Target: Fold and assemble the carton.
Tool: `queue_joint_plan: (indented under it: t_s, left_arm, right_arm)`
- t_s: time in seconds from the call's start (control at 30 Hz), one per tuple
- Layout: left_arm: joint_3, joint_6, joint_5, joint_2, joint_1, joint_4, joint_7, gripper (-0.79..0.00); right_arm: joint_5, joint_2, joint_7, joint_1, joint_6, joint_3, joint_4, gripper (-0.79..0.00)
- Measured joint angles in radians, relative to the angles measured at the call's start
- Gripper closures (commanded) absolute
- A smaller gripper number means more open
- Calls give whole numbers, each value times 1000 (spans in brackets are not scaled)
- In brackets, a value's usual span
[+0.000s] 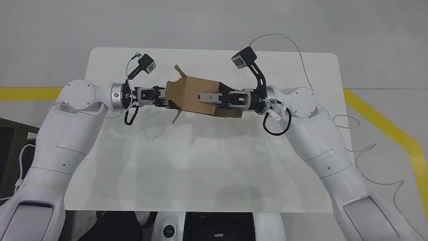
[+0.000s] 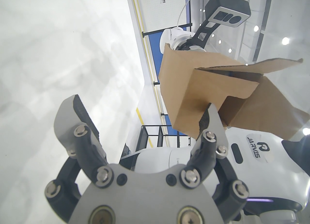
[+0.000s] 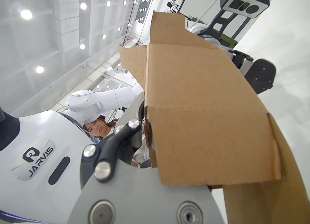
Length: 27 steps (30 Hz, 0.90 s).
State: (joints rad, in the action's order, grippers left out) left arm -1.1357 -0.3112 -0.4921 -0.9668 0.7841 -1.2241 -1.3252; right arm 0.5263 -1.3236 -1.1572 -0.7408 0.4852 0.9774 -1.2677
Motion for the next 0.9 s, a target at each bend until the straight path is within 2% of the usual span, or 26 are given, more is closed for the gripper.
queue_joint_plan:
  t_s: [0.9]
  left_arm:
    - [-6, 2, -8, -2, 6, -9, -6, -785]
  right_arm:
    - [17, -11, 12, 10, 26, -8, 28, 0]
